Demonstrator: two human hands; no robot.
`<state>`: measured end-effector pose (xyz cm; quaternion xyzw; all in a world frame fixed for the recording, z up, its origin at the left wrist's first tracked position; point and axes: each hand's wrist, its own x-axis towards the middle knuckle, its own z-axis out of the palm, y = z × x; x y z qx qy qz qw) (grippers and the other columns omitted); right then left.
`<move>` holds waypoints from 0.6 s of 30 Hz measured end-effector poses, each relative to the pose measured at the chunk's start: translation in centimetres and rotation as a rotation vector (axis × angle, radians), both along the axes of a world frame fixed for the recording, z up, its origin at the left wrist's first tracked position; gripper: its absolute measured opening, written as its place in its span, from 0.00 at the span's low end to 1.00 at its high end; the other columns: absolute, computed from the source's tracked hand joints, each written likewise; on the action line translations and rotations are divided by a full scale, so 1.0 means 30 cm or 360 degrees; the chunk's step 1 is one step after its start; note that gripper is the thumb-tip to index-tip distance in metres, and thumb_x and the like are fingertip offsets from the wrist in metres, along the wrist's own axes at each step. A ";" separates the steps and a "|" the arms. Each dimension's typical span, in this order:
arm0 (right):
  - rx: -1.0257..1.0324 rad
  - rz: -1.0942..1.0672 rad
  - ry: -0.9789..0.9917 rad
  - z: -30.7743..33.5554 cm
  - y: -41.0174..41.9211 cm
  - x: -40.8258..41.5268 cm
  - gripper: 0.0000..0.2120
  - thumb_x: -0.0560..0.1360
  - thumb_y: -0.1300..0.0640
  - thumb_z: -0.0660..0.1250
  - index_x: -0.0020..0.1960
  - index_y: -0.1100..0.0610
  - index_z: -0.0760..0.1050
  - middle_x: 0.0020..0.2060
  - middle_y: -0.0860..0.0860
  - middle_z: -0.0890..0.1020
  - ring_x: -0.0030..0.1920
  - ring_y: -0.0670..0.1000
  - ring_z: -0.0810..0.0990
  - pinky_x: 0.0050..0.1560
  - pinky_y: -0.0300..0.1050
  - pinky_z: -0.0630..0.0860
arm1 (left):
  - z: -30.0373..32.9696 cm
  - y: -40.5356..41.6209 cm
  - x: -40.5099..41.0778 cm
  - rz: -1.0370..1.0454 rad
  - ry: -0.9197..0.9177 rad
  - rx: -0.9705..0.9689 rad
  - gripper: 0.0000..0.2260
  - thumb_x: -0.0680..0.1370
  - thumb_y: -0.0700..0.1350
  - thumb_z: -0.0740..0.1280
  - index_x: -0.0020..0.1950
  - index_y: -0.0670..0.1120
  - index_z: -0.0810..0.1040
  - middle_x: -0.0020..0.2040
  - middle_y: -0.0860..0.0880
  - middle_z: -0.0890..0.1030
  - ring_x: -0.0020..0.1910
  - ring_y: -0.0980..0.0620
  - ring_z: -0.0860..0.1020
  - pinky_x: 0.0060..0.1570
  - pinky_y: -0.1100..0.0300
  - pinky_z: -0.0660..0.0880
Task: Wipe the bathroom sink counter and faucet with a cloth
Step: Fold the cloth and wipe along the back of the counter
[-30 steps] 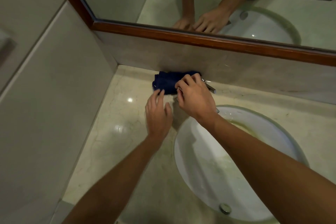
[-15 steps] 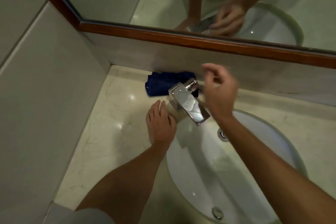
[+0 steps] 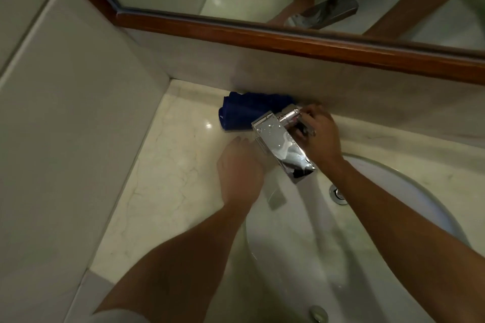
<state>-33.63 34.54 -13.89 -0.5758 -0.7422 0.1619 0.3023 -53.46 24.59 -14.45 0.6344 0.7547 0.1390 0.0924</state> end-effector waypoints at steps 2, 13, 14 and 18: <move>0.0035 -0.0054 -0.0008 -0.009 -0.009 0.011 0.11 0.72 0.59 0.77 0.54 0.59 0.84 0.45 0.57 0.82 0.46 0.61 0.79 0.44 0.51 0.76 | 0.002 0.000 -0.003 -0.0002 -0.0005 -0.0006 0.24 0.79 0.49 0.62 0.75 0.45 0.70 0.73 0.45 0.71 0.73 0.47 0.68 0.72 0.49 0.66; -0.0123 -0.0568 -0.0239 0.101 -0.229 0.341 0.23 0.74 0.44 0.71 0.59 0.61 0.83 0.48 0.59 0.80 0.49 0.60 0.77 0.51 0.49 0.72 | 0.003 -0.001 -0.006 -0.0020 -0.0023 0.0004 0.24 0.79 0.49 0.60 0.74 0.43 0.71 0.73 0.44 0.72 0.73 0.45 0.68 0.72 0.48 0.66; -0.0116 -0.0526 -0.0349 0.134 -0.227 0.341 0.25 0.73 0.43 0.70 0.61 0.61 0.81 0.52 0.60 0.79 0.52 0.61 0.76 0.53 0.51 0.72 | 0.003 -0.001 -0.006 -0.0021 -0.0026 0.0002 0.24 0.79 0.49 0.60 0.75 0.43 0.70 0.73 0.44 0.72 0.73 0.45 0.68 0.72 0.48 0.66; 0.0070 0.0106 -0.0569 0.199 -0.152 0.257 0.29 0.76 0.48 0.70 0.73 0.59 0.72 0.67 0.60 0.75 0.64 0.62 0.75 0.61 0.58 0.74 | 0.000 -0.003 -0.007 -0.0017 -0.0024 0.0002 0.24 0.79 0.49 0.60 0.74 0.44 0.71 0.73 0.44 0.72 0.73 0.45 0.68 0.71 0.48 0.66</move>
